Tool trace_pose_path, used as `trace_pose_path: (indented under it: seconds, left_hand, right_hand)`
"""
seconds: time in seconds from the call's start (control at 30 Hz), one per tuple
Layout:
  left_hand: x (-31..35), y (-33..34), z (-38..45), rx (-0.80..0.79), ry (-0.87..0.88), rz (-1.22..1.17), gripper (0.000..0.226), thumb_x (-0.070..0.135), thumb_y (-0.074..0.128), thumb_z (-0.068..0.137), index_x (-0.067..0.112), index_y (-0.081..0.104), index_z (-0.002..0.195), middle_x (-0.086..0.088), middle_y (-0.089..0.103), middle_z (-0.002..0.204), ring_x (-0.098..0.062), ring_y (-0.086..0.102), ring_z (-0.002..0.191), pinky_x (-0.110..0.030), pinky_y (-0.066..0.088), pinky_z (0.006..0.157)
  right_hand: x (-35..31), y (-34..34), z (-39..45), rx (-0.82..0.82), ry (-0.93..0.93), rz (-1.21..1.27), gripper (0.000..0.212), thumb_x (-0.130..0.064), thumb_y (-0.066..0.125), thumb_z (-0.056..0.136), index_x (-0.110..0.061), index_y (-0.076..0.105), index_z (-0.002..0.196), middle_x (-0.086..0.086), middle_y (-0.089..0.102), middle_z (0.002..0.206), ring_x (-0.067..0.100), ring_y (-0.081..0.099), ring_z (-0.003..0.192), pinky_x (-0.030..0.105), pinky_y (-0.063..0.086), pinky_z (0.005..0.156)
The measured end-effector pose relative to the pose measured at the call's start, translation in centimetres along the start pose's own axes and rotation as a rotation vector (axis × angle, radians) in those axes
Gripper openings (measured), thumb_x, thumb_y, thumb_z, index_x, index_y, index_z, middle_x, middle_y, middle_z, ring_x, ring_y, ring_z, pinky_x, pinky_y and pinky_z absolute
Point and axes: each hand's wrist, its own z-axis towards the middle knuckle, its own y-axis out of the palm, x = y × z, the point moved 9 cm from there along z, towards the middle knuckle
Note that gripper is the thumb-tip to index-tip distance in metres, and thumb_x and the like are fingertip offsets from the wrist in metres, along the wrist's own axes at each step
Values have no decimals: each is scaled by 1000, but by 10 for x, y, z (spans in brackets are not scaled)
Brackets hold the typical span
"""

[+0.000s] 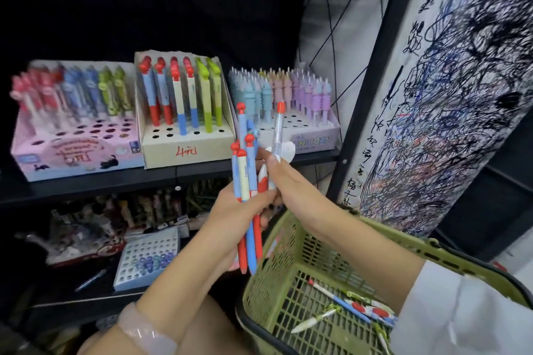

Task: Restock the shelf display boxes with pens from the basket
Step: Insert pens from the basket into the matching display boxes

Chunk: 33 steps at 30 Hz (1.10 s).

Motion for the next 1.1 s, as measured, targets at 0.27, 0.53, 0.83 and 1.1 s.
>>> trace_pose_path:
  seconds: [0.27,0.53,0.83,1.1]
  left_hand:
    - [26,-69,-5,136,12,39,8,7,62,85,11,55,83,-4,66,64,-10,46,42,-21,43,43]
    - [38,-108,-12,172,41,26,7,5,64,83,7,57,84,-26,60,81,-11,46,41,-22,43,43]
    - [43,-160,-21,250,29,-93,5,2,58,86,7,56,83,-15,69,79,-9,43,40,-20,42,41]
    - [63,-208,-19,399,84,-118,12,19,64,83,11,55,84,-2,60,64,-10,44,42,-20,41,41]
  right_hand:
    - [-39,3,43,146,-52,147,18,-21,44,98,-13,59,93,-1,63,73,9,59,68,18,51,62]
    - [-45,51,66,213,-114,-5,29,-32,65,86,-4,57,92,3,50,69,11,50,61,27,48,57]
    - [-66,93,93,36,-148,-64,21,-28,41,99,-21,59,91,15,68,91,11,55,67,20,47,56]
    - [-139,78,132,234,-385,-238,9,-22,51,95,-17,53,88,2,65,77,12,64,66,24,56,64]
